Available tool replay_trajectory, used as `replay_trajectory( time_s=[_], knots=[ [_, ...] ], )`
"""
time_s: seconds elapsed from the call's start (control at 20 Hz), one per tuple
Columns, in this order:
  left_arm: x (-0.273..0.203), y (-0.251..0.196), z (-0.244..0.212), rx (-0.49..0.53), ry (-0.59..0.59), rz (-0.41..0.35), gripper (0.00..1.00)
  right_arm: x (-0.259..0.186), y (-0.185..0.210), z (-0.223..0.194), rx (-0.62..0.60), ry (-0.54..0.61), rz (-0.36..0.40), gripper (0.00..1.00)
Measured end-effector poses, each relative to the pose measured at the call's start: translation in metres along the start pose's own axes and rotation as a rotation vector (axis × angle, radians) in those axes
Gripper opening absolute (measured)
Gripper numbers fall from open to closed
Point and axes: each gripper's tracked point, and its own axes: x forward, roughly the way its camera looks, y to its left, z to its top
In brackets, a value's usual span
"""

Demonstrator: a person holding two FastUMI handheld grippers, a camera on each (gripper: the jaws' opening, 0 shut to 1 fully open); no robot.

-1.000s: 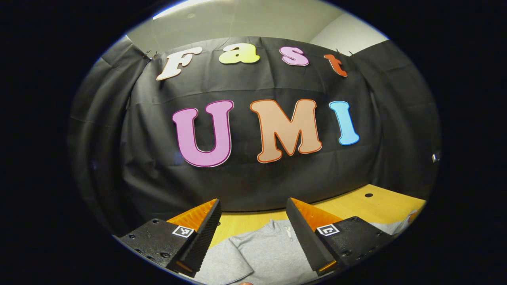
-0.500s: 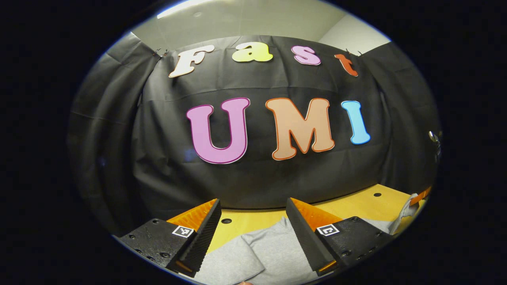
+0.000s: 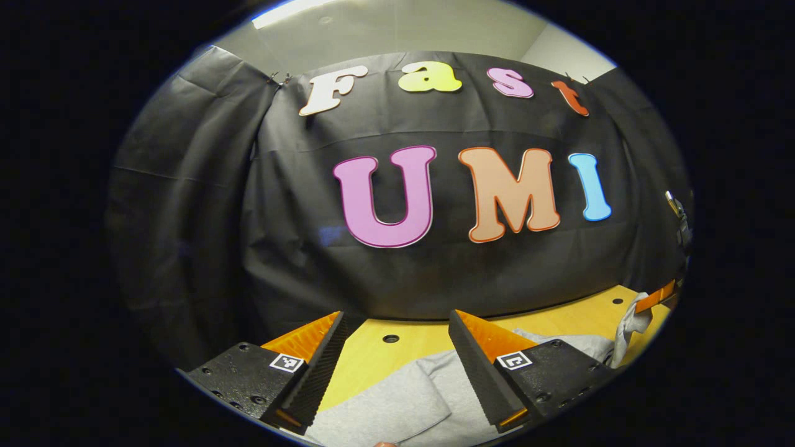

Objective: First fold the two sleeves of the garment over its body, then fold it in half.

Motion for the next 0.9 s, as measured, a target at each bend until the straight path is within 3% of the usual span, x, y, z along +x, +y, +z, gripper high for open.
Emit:
replay_trajectory(
  time_s=[0.4,0.9],
  knots=[
    [-0.021,0.069,-0.009,-0.002,0.018,0.138,0.99,0.045,0.106,-0.001,-0.127,0.042,0.166,0.03],
    [-0.055,0.135,-0.027,0.007,0.056,0.264,0.96,0.098,0.219,-0.071,-0.353,0.159,0.303,0.02]
  ],
)
